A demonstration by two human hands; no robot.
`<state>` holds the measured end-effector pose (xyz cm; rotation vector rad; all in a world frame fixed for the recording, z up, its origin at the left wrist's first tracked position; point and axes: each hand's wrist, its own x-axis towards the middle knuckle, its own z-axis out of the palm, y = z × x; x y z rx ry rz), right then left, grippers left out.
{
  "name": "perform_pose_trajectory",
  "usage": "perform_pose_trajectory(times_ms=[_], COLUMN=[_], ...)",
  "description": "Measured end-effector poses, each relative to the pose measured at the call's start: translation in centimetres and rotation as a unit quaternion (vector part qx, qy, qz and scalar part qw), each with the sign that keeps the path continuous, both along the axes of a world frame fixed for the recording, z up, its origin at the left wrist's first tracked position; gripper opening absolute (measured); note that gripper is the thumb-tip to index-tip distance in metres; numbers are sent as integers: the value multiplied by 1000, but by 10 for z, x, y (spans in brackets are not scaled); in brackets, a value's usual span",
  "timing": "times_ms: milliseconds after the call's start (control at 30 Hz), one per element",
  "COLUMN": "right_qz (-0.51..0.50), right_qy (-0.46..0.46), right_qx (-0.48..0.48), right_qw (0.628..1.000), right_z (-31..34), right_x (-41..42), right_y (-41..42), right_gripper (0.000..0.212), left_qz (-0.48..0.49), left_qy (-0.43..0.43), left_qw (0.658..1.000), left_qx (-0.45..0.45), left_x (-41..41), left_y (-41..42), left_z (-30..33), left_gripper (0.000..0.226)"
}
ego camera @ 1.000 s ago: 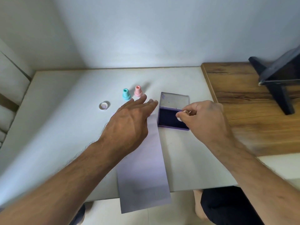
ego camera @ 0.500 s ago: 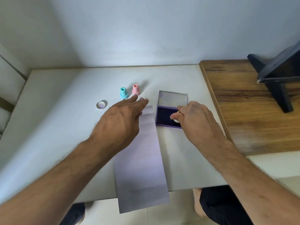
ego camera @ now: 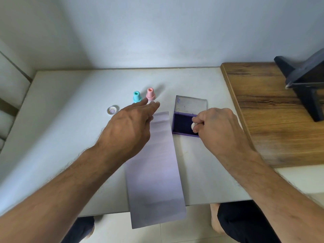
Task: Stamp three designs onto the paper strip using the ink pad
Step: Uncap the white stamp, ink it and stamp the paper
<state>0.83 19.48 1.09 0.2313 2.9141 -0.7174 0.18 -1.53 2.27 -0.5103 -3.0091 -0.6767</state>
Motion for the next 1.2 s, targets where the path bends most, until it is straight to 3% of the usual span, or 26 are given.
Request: perform_pose_trajectory(times_ms=[200, 300, 433, 567, 833, 1000, 1067, 1100, 1200], right_qz=[-94, -151, -120, -133, -32, 3, -33, -63, -125], right_qy=[-37, -71, -45, -60, -22, 19, 55, 62, 21], right_qx=[-125, -155, -156, -194, -53, -5, -80, -161, -418], right_qw=[987, 974, 979, 970, 998, 1000, 995, 983, 899], right_z=[-2, -3, 2, 4, 5, 13, 17, 19, 21], right_x=[-10, -20, -13, -14, -8, -8, -9, -11, -17], right_y=[0, 1, 3, 4, 5, -2, -10, -17, -43], right_gripper=[17, 12, 16, 12, 15, 18, 18, 16, 14], left_qz=[9, 30, 45, 73, 149, 153, 154, 158, 156], left_qy=[-6, -1, -13, -26, -67, -73, -76, -80, -67], left_qw=[1000, 1000, 999, 997, 985, 983, 984, 984, 985], left_qx=[-7, -2, -12, -16, -61, -70, -50, -33, 5], left_x=[1, 1, 2, 3, 3, 5, 7, 6, 8], left_y=[-4, -8, -13, -21, -42, -43, -42, -42, -40], left_z=[1, 2, 2, 6, 0, 0, 0, 0, 1], left_gripper=[28, 41, 67, 69, 42, 53, 56, 56, 55])
